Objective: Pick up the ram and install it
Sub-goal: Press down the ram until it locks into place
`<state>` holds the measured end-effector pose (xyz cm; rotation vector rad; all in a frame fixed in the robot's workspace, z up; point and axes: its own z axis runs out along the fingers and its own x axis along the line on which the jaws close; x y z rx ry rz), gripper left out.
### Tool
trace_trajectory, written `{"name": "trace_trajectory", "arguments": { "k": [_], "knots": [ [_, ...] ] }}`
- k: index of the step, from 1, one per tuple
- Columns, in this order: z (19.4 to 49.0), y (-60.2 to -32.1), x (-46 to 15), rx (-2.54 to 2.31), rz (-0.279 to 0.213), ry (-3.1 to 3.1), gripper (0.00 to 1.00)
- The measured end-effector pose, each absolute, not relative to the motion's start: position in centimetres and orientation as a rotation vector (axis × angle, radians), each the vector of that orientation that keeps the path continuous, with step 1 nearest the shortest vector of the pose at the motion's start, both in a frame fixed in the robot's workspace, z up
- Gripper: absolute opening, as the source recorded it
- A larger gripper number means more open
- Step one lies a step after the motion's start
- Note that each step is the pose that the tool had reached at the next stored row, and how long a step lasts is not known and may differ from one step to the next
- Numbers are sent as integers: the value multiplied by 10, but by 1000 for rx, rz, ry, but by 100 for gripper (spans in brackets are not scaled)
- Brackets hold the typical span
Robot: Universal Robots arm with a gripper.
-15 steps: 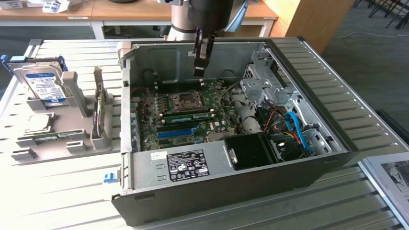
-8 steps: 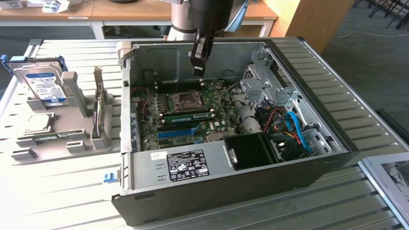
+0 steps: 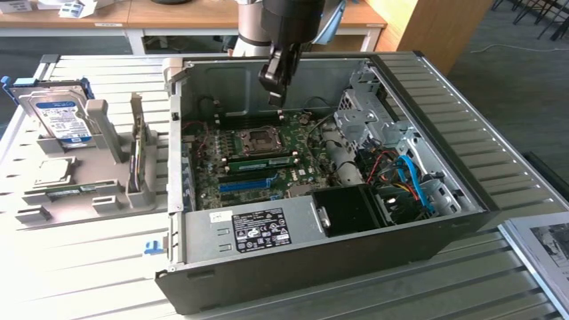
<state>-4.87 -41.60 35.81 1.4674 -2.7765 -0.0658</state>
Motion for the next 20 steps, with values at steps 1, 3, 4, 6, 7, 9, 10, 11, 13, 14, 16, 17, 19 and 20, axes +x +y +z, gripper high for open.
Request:
{"name": "trace_trajectory", "arguments": {
  "k": [1, 3, 4, 6, 7, 9, 10, 11, 13, 14, 16, 17, 19, 20],
  "knots": [
    [358, -416, -49, 1442, -66, -2790, 10],
    [358, -416, -49, 1392, -66, -2816, 10],
    [358, -416, -49, 1367, -66, -2829, 10],
    [358, -416, -49, 1314, -66, -2855, 10],
    [358, -416, -49, 1289, -66, -2867, 10],
    [357, -416, -49, 1237, -66, -2890, 10],
    [357, -416, -49, 1211, -66, -2902, 10],
    [357, -416, -49, 1184, -66, -2913, 10],
    [357, -416, -49, 1131, -65, -2935, 10],
    [357, -416, -49, 1105, -65, -2945, 10],
    [357, -416, -49, 1052, -65, -2965, 10],
    [357, -416, -49, 1024, -65, -2976, 10],
    [357, -416, -49, 970, -65, -2994, 10],
    [357, -416, -49, 944, -65, -3003, 10]
  ]
}}
